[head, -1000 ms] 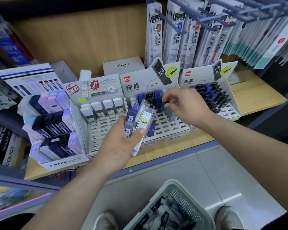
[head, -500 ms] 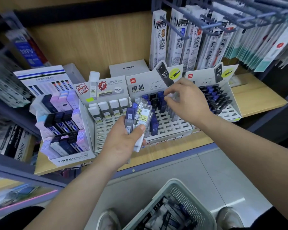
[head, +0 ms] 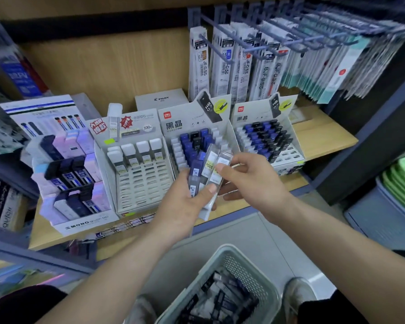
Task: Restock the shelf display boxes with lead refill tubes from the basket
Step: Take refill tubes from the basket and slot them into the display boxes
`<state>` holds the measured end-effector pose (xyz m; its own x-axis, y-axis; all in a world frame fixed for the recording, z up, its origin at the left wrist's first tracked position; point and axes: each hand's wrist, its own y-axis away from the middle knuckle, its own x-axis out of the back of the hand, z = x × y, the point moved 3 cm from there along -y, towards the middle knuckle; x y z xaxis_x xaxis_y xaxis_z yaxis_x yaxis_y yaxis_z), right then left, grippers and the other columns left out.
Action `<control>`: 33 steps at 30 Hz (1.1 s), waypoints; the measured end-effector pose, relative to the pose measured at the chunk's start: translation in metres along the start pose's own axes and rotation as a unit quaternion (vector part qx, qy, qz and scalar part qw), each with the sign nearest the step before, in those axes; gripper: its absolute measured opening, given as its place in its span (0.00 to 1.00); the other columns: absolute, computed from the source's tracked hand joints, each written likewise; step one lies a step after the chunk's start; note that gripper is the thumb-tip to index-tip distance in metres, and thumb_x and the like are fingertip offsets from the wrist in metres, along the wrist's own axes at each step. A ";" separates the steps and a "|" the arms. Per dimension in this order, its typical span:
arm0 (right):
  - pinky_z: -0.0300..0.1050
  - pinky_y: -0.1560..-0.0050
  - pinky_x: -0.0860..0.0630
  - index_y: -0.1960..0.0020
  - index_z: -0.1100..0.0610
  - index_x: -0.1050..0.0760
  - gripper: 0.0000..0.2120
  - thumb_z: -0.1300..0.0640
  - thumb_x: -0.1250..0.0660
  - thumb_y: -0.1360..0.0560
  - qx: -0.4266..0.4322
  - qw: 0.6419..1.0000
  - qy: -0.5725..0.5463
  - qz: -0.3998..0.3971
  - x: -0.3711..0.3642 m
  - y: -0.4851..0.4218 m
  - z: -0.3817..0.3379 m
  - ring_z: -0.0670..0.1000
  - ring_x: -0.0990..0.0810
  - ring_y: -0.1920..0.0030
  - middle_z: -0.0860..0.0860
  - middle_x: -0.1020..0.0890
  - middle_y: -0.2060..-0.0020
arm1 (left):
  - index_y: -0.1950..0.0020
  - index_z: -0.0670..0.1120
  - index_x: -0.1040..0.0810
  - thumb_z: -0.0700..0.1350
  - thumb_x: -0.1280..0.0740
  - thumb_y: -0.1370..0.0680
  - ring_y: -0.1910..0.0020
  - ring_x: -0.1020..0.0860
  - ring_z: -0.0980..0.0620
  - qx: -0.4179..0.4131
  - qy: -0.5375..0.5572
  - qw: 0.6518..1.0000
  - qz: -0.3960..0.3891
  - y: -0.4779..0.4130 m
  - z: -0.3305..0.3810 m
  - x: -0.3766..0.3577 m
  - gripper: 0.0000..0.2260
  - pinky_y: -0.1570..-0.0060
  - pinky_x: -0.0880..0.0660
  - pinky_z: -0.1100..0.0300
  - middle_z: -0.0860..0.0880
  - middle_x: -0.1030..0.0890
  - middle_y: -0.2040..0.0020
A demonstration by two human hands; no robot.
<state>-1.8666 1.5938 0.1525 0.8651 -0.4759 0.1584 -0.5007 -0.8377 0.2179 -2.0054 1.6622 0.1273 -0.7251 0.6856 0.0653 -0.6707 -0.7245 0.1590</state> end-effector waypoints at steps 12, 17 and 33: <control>0.45 0.72 0.25 0.51 0.50 0.20 0.09 0.50 0.37 0.18 0.014 0.998 0.021 -0.059 0.008 0.003 0.003 0.53 0.23 0.70 0.53 0.26 0.63 | 0.40 0.49 0.26 0.43 0.32 0.19 0.62 0.17 0.56 0.012 -0.016 0.997 0.075 0.005 -0.005 0.013 0.09 0.60 0.20 0.59 0.49 0.17 0.50; 0.45 0.73 0.33 0.49 0.50 0.16 0.12 0.60 0.37 0.19 0.009 0.989 0.068 -0.133 0.001 0.001 0.006 0.50 0.27 0.72 0.49 0.27 0.64 | 0.41 0.54 0.26 0.44 0.31 0.20 0.53 0.17 0.49 -0.030 -0.021 0.992 0.125 -0.001 -0.004 0.024 0.10 0.54 0.21 0.52 0.53 0.16 0.51; 0.52 0.57 0.17 0.44 0.58 0.23 0.05 0.61 0.36 0.18 0.073 0.997 -0.017 -0.031 -0.015 -0.011 -0.005 0.50 0.17 0.61 0.54 0.15 0.58 | 0.41 0.54 0.27 0.42 0.30 0.21 0.64 0.20 0.59 -0.012 -0.103 0.991 0.085 0.023 -0.015 0.050 0.13 0.63 0.25 0.66 0.51 0.17 0.57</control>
<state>-1.8743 1.6119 0.1524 0.8958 -0.4293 0.1150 -0.4394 -0.8943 0.0843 -2.0592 1.6791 0.1193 -0.7822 0.5517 0.2895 -0.5470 -0.8305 0.1049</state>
